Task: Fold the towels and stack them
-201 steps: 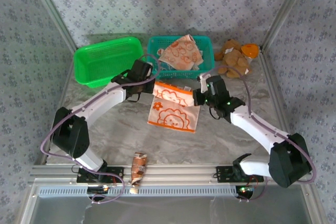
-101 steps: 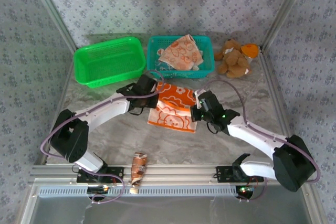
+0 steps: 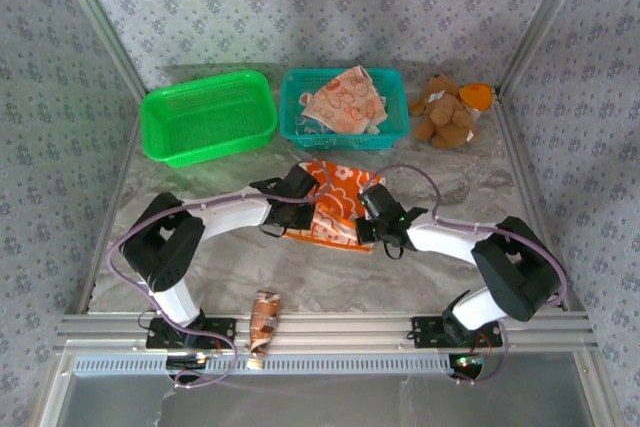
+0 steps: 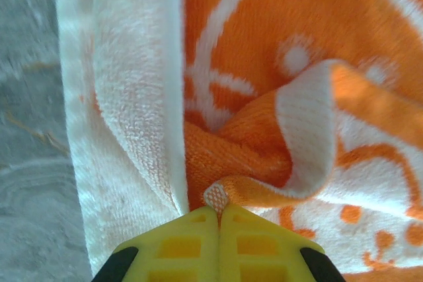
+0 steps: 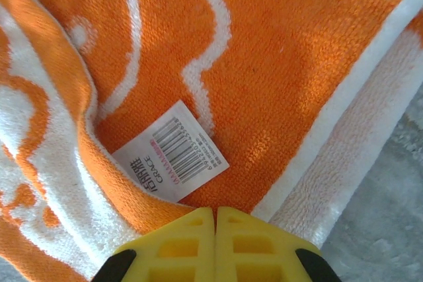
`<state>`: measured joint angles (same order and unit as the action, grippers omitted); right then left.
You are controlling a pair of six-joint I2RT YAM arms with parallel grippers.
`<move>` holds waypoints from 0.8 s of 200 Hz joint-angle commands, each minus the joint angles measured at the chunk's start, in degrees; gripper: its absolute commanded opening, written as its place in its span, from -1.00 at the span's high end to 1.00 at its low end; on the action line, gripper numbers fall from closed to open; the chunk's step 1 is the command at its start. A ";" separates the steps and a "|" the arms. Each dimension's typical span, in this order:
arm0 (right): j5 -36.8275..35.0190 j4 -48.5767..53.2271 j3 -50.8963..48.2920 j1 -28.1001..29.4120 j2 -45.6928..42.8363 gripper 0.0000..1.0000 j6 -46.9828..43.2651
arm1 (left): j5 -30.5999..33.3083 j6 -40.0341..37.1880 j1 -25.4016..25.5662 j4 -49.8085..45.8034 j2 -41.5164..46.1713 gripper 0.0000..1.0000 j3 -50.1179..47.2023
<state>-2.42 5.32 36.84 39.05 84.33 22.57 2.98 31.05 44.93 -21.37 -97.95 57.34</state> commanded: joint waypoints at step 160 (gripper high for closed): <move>-5.08 21.79 4.77 3.03 -25.33 1.00 5.05 | 9.50 7.15 10.53 -21.52 12.27 1.00 10.24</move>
<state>-4.08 24.62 33.32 43.92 58.81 32.01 8.80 42.65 57.71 -38.02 -87.57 60.01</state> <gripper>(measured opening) 0.049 0.041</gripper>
